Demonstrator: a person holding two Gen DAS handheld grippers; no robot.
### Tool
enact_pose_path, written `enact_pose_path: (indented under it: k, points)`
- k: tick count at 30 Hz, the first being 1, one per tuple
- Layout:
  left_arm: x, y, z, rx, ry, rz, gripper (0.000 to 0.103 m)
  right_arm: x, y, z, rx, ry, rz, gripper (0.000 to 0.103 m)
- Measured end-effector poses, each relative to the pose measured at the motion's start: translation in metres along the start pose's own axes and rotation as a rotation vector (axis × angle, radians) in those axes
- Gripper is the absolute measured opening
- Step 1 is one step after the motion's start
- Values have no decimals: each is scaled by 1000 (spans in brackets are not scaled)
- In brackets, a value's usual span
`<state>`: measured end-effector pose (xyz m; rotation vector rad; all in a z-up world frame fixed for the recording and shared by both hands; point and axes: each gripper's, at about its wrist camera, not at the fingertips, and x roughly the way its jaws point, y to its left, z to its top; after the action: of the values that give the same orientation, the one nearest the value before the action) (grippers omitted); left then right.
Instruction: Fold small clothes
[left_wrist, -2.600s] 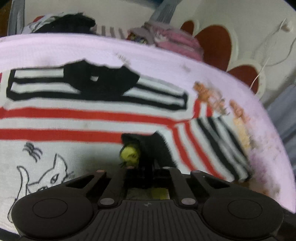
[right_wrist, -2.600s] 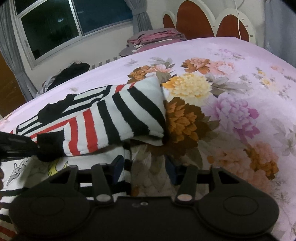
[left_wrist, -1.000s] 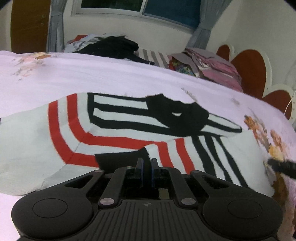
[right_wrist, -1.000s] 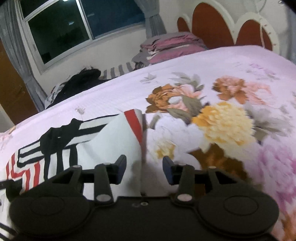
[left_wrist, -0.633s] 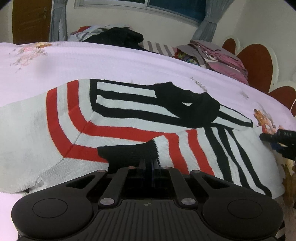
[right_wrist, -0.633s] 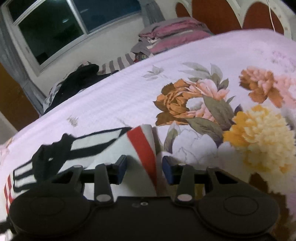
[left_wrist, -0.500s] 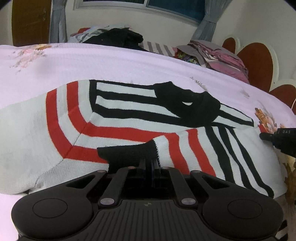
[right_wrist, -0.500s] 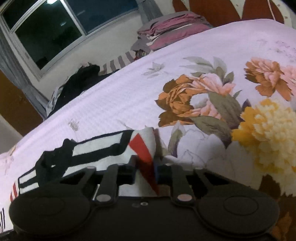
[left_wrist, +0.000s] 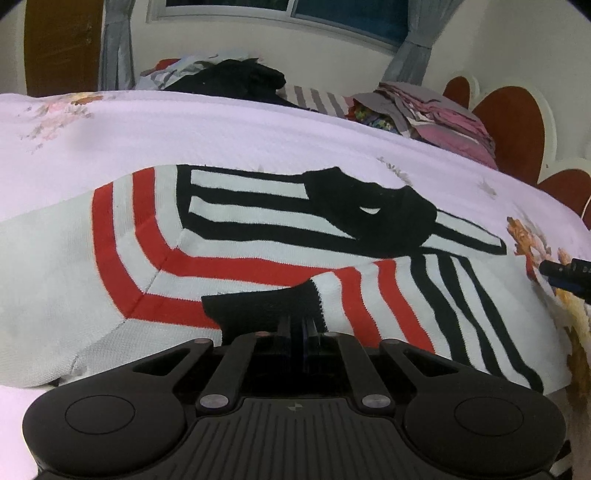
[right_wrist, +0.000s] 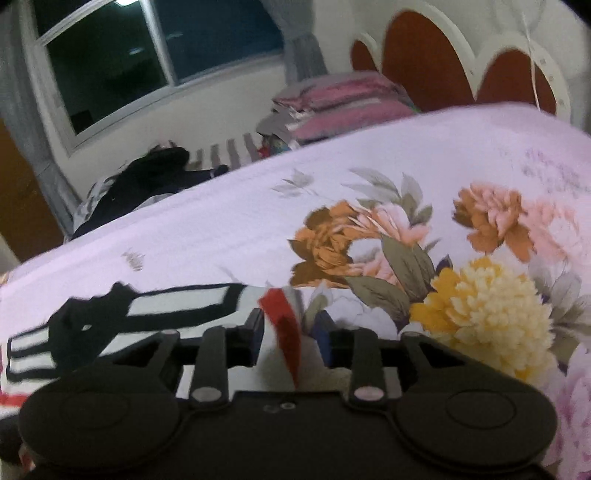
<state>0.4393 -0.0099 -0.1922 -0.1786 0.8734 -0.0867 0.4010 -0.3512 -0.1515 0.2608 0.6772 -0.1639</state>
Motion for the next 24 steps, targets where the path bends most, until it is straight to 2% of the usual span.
enact_pose_path:
  k: [3,5,7,10,14,16,20,24]
  points:
    - [4,3,1,-11,9,-5,5,14,6,0,-46,50,-6,31]
    - [1,3,3,-15,17,-3,5,27,5,-1,-49,107,-44,34]
    - [-7,5,4,-23,16,-5,5,21,1,0,-11,95,-35,33]
    - [-19,11,3,-26,3,6,5,3,6,-1,-32,61,-30,34]
    - [-37,23,2,-57,-11,2,5,-23,22,-12,-61,49,37,36]
    - [-46,30,-1,-67,-17,6,5,-33,36,-22,-75,64,82,41]
    - [-62,50,-9,-99,-18,30,5,-47,69,-40,-113,93,168,41]
    - [-77,77,-18,-146,-15,62,5,-61,102,-53,-163,97,218,41]
